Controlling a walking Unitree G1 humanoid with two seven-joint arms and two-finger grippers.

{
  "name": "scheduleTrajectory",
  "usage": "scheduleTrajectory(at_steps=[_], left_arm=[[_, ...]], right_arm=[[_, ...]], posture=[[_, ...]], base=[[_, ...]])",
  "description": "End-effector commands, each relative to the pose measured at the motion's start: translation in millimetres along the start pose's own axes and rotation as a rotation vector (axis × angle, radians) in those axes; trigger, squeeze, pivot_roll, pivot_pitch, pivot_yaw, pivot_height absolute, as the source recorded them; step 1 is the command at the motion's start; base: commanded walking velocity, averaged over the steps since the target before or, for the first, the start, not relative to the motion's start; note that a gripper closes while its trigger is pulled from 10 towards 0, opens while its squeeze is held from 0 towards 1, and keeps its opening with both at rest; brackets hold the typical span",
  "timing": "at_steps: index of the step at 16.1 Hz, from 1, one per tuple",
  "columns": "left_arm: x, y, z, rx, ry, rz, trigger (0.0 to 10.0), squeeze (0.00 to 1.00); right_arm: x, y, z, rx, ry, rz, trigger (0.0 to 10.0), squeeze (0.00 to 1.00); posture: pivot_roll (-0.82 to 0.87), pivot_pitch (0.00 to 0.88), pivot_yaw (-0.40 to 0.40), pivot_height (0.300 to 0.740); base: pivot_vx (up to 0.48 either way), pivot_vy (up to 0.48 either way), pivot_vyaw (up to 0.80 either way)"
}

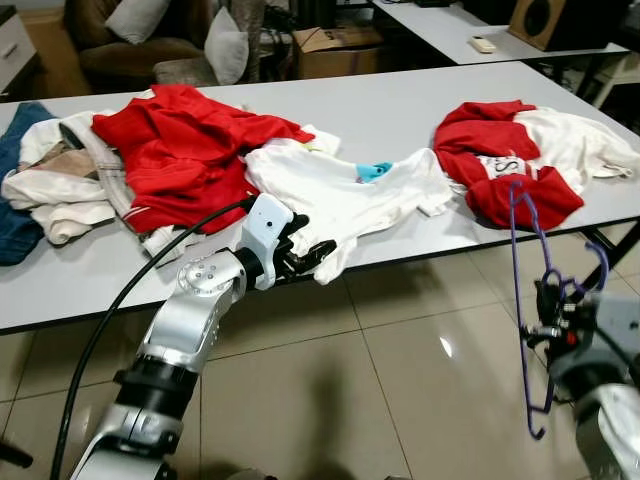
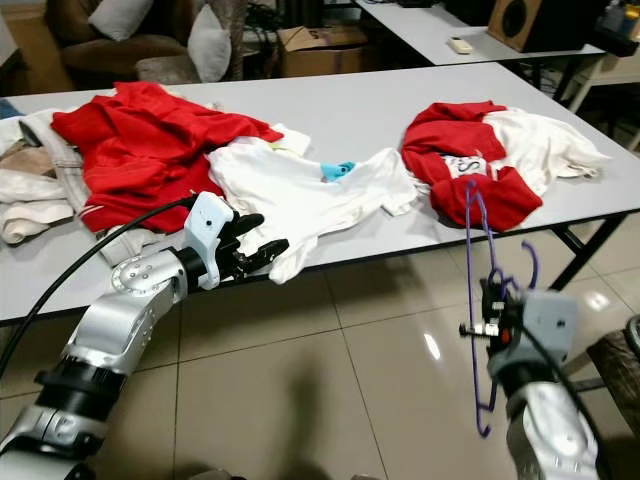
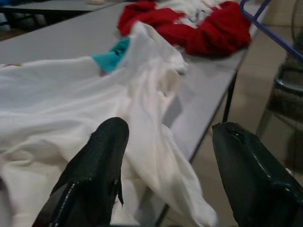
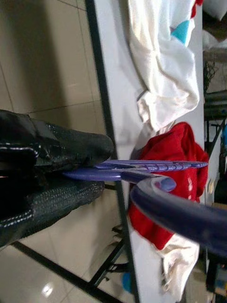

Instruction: Hang hanger

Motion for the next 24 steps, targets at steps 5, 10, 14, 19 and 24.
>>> scheduleTrajectory(at_steps=[5, 10, 14, 19, 24], left_arm=[[-32.6, 6.9, 9.7, 0.074, 0.199, -0.097, 10.0, 0.0], [-50.5, 17.0, 17.6, 0.147, 0.281, -0.081, 0.6, 0.0], [-55.9, 17.6, 16.8, 0.163, 0.301, -0.082, 0.0, 0.0], [-67.6, 10.7, 15.3, 0.154, 0.346, -0.059, 0.0, 0.0], [-78.0, 23.3, 18.7, 0.231, 0.404, -0.044, 0.0, 0.0]], right_arm=[[-18.7, 20.5, 8.7, 0.058, 0.056, 0.041, 10.0, 0.0], [2.7, 21.5, -5.9, 0.091, -0.002, 0.076, 10.0, 0.0], [10.7, 31.7, -11.3, 0.12, -0.021, 0.092, 10.0, 0.0], [15.6, 36.2, -13.4, 0.127, -0.034, 0.089, 10.0, 0.0], [20.7, 36.2, -16.5, 0.124, -0.048, 0.091, 10.0, 0.0]], posture=[[-0.23, 0.0, 0.019, 0.74], [-0.22, 0.0, 0.022, 0.74], [-0.22, 0.0, 0.023, 0.74], [-0.21, 0.004, 0.028, 0.74], [-0.21, 0.001, 0.033, 0.74]], base=[[0.0, 0.0, 0.0], [0.0, 0.0, 0.0], [0.0, 0.0, 0.0], [0.0, 0.0, 0.0], [0.0, 0.0, 0.0]])
Point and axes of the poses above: a point about 5 cm out from each wrist's last joint towards the gripper, its own z axis pointing back from the gripper into the wrist, its own x axis along the axis of the wrist's last joint, y = z × x, the point moved 6 cm from there along -z, pointing out of the wrist towards the gripper, and after that the axes turned 9 degrees about z, right-handed, at the moved point
